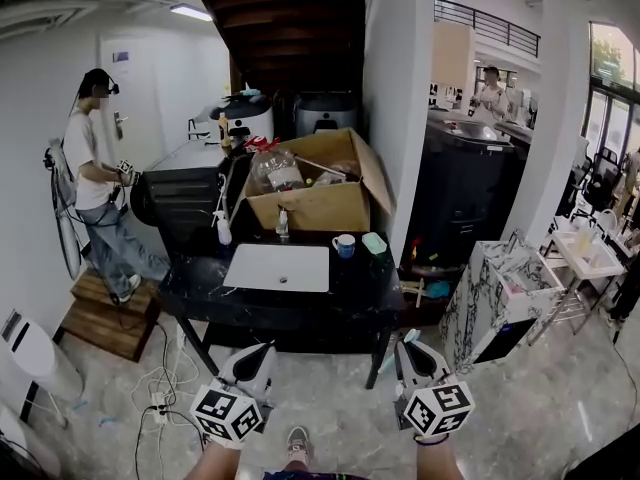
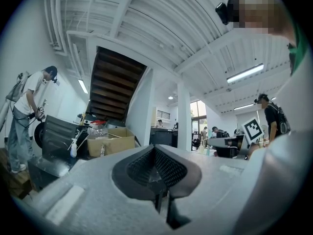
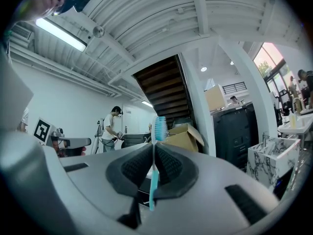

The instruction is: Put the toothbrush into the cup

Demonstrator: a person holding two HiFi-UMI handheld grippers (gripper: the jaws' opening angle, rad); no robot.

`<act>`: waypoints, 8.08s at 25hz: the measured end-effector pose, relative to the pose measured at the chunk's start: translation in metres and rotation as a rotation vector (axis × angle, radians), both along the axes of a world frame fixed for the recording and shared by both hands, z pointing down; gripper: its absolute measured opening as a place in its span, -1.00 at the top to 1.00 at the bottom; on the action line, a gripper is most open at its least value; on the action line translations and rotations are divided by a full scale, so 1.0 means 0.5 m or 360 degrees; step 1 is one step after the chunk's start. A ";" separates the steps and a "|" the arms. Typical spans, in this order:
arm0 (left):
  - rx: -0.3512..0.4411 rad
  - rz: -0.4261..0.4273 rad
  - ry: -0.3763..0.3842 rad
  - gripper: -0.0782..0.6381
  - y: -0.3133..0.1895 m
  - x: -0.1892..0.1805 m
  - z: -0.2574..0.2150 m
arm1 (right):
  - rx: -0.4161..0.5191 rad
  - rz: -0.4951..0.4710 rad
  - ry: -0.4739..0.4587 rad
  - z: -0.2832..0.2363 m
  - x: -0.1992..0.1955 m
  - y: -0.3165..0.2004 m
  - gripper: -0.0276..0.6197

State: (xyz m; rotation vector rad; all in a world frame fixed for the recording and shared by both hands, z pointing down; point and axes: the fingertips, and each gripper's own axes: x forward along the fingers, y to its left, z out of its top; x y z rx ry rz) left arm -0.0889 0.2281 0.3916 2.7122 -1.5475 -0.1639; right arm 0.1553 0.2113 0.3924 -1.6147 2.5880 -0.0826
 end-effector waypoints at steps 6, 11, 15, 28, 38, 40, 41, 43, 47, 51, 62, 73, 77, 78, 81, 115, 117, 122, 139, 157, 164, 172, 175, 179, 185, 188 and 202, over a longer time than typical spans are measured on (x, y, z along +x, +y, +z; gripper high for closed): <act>0.0005 -0.0020 0.0025 0.74 -0.071 -0.010 -0.011 | -0.0003 -0.0021 0.0029 -0.011 -0.009 -0.071 0.86; -0.0004 -0.0007 0.0038 0.74 -0.137 -0.011 -0.009 | -0.0008 -0.0025 0.0046 -0.015 -0.015 -0.131 0.86; -0.0010 -0.0007 0.0036 0.74 -0.199 -0.028 -0.010 | -0.0009 -0.0025 0.0059 -0.019 -0.029 -0.190 0.86; -0.0033 0.0001 -0.0007 0.74 -0.381 -0.074 -0.020 | -0.0032 -0.0023 0.0059 -0.032 -0.078 -0.379 0.86; -0.0065 0.0039 0.0019 0.74 -0.500 -0.130 -0.017 | -0.0077 -0.0034 0.0076 -0.030 -0.160 -0.485 0.86; -0.0071 0.0045 0.0025 0.74 -0.520 -0.146 -0.015 | -0.0082 -0.0038 0.0088 -0.031 -0.179 -0.503 0.86; -0.0071 0.0047 0.0030 0.74 -0.530 -0.154 -0.014 | -0.0081 -0.0035 0.0093 -0.032 -0.187 -0.512 0.86; -0.0071 0.0052 0.0041 0.74 -0.552 -0.168 -0.011 | -0.0078 -0.0026 0.0102 -0.034 -0.198 -0.532 0.86; -0.0071 0.0072 0.0054 0.74 -0.593 -0.189 -0.003 | -0.0074 -0.0005 0.0120 -0.036 -0.222 -0.568 0.86; -0.0075 0.0104 0.0073 0.74 -0.629 -0.209 0.003 | -0.0068 0.0021 0.0138 -0.043 -0.246 -0.598 0.86; -0.0103 0.0147 0.0114 0.74 -0.694 -0.235 0.020 | -0.0131 0.0026 0.0200 -0.021 -0.283 -0.650 0.86; -0.0132 0.0095 0.0082 0.74 -0.768 -0.215 0.042 | -0.0081 -0.0044 0.0155 -0.028 -0.264 -0.774 0.86; -0.0120 0.0058 0.0060 0.74 -0.807 -0.205 0.031 | -0.0042 -0.0114 0.0135 -0.043 -0.271 -0.830 0.86; -0.0115 0.0047 0.0055 0.74 -0.818 -0.203 0.029 | -0.0035 -0.0132 0.0130 -0.045 -0.272 -0.844 0.86; -0.0093 0.0033 0.0028 0.74 -0.853 -0.186 0.021 | -0.0012 -0.0176 0.0116 -0.046 -0.262 -0.883 0.86; -0.0195 -0.0015 -0.0034 0.74 -1.137 -0.011 0.082 | -0.0144 -0.0206 -0.0044 0.082 -0.121 -1.256 0.87; -0.0206 -0.0029 -0.0035 0.74 -1.147 -0.005 0.088 | -0.0158 -0.0209 -0.0036 0.097 -0.118 -1.270 0.86; -0.0239 -0.0061 -0.0033 0.74 -1.161 0.010 0.110 | -0.0192 -0.0230 -0.0040 0.136 -0.114 -1.303 0.87; -0.0294 -0.0129 -0.0059 0.74 -1.179 0.034 0.147 | -0.0273 -0.0282 -0.0084 0.279 -0.120 -1.354 0.87; -0.0318 -0.0130 -0.0121 0.74 -1.193 0.063 0.151 | -0.0432 -0.0300 -0.0182 0.374 -0.101 -1.380 0.87; -0.0316 -0.0140 -0.0129 0.74 -1.195 0.067 0.150 | -0.0478 -0.0298 -0.0204 0.396 -0.095 -1.385 0.87; -0.0321 -0.0133 -0.0145 0.74 -1.190 0.077 0.150 | -0.0513 -0.0293 -0.0279 0.408 -0.080 -1.394 0.87; -0.0326 -0.0133 -0.0138 0.74 -1.186 0.082 0.149 | -0.0554 -0.0290 -0.0336 0.416 -0.069 -1.399 0.86; -0.0330 -0.0126 -0.0131 0.74 -1.183 0.085 0.150 | -0.0562 -0.0289 -0.0348 0.424 -0.062 -1.403 0.86; -0.0345 -0.0121 -0.0131 0.74 -1.181 0.089 0.157 | -0.0556 -0.0302 -0.0265 0.429 -0.068 -1.404 0.85; -0.0341 -0.0102 -0.0121 0.74 -1.179 0.094 0.153 | -0.0591 -0.0332 -0.0223 0.440 -0.074 -1.399 0.83; -0.0277 0.0033 -0.0142 0.74 -1.171 0.096 0.127 | -0.0651 -0.0243 -0.0139 0.439 -0.063 -1.375 0.75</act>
